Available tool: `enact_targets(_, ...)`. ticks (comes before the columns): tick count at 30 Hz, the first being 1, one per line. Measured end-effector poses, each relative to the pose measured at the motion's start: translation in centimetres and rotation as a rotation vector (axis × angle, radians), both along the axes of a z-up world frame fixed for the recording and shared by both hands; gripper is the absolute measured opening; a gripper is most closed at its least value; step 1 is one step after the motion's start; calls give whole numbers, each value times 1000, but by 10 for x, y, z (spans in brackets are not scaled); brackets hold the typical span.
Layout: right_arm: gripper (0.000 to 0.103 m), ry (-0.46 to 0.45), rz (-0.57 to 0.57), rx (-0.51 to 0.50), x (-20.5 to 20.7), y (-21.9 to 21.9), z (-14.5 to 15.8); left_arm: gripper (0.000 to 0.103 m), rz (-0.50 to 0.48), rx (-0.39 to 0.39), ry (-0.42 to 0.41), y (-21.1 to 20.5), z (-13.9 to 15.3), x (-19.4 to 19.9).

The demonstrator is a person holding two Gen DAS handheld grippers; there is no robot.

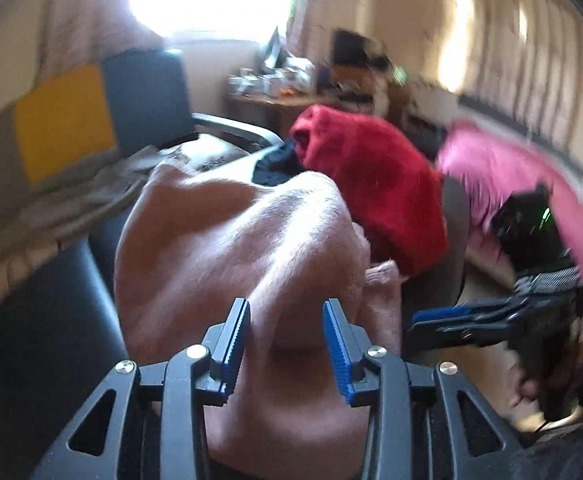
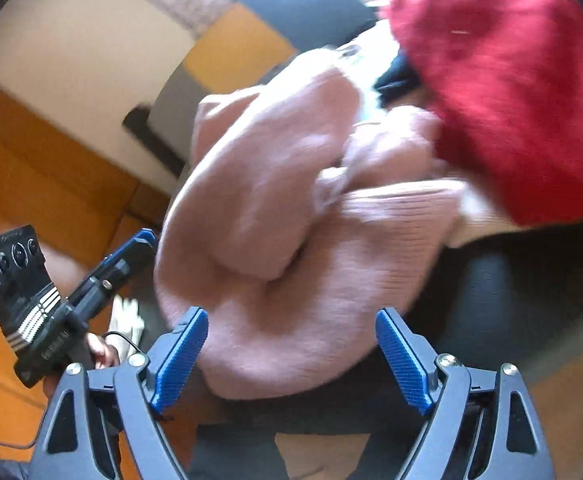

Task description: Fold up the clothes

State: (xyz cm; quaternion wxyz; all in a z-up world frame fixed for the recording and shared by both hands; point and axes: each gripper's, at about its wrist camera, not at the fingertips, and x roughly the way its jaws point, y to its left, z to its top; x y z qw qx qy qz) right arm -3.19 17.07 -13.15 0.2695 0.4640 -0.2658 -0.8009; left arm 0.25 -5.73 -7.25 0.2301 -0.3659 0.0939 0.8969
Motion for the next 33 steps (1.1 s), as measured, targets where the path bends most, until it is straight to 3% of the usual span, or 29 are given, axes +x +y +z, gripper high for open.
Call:
enact_targets(6, 91, -3, -14, -6, -11, 7, -4, 37, -123, -188, -77, 31, -24, -31)
enact_targets(8, 91, -8, -16, 7, 3, -11, -5, 14, -135, -231, -80, 37, -36, -33)
enact_targets(9, 92, -14, -20, 13, 1, -11, -7, 10, -101, -202, -75, 33, -36, -34)
enact_targets(11, 92, -15, -30, 20, 0, -10, -9, 9, -2, -40, -62, 7, -23, -34)
enact_targets(15, 92, 14, -38, 56, 1, -12, -5, 8, 220, 327, -21, -87, 3, -3)
enact_targets(16, 92, 25, -39, 69, 1, -13, -3, 8, 280, 366, -31, -111, -1, 4)
enact_targets(18, 92, 48, -34, 83, -2, -16, 2, 9, 406, 414, -63, -160, -15, 19)
enact_targets(20, 92, 60, -24, 96, -6, -23, 7, 10, 563, 412, -133, -204, -40, 27)
enact_targets(23, 92, 79, -3, 126, 5, -27, 15, 10, 741, 369, -192, -243, -66, 46)
enact_targets(25, 92, 120, 17, 160, 5, -21, 29, 10, 790, 408, -213, -255, -74, 62)
enact_targets(28, 92, 196, 54, 218, -13, -31, 45, 11, 790, 464, -167, -253, -68, 86)
enact_targets(31, 92, 261, 89, 305, -38, -54, 49, 21, 706, 526, -103, -234, -53, 98)
enact_targets(33, 92, 221, 127, 364, -47, -66, 44, 21, 620, 500, -108, -212, -48, 92)
